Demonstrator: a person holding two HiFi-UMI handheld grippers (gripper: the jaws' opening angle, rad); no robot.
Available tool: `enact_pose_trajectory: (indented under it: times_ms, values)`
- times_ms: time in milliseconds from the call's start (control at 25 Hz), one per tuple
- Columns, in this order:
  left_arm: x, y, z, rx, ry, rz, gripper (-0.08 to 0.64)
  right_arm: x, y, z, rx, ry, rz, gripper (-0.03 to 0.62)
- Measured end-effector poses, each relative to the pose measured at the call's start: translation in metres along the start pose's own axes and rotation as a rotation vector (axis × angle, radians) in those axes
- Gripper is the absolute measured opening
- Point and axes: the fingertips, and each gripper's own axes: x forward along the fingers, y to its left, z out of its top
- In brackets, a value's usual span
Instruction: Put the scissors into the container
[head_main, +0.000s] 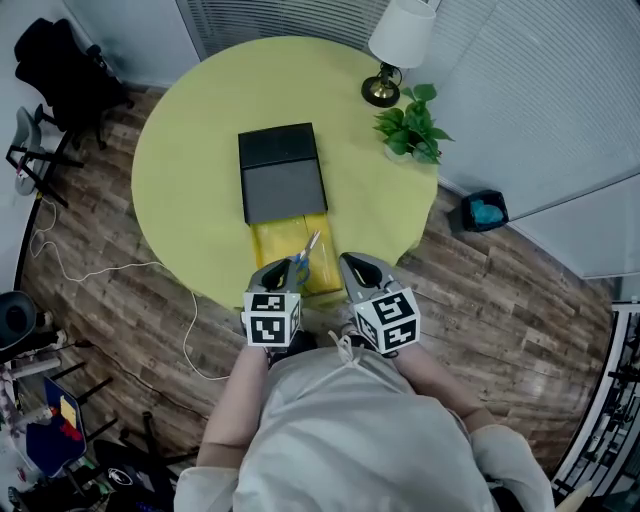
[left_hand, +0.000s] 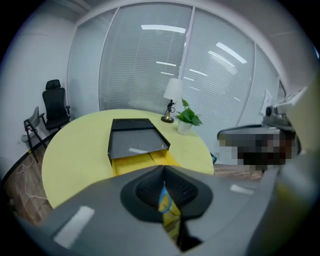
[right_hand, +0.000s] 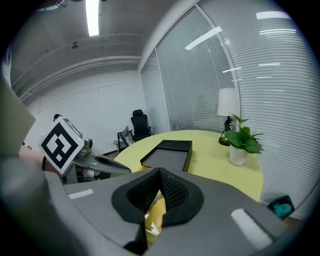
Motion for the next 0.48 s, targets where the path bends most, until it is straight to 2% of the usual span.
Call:
enact_pose_trajectory:
  times_ms: [120, 360, 480]
  values:
    - [-0.020, -0.005, 0.029, 0.016, -0.120, 0.006, 0.006, -0.007, 0.001, 0.010, -0.022, -0.028, -0.009, 0.000]
    - [-0.077, -0.015, 0.096, 0.023, -0.451, -0.042, 0.006, -0.018, 0.002, 0.033, -0.046, -0.119, -0.040, 0.000]
    - [-0.109, -0.016, 0.116, 0.121, -0.593, 0.040, 0.006, -0.023, 0.004, 0.042, -0.057, -0.160, -0.055, 0.000]
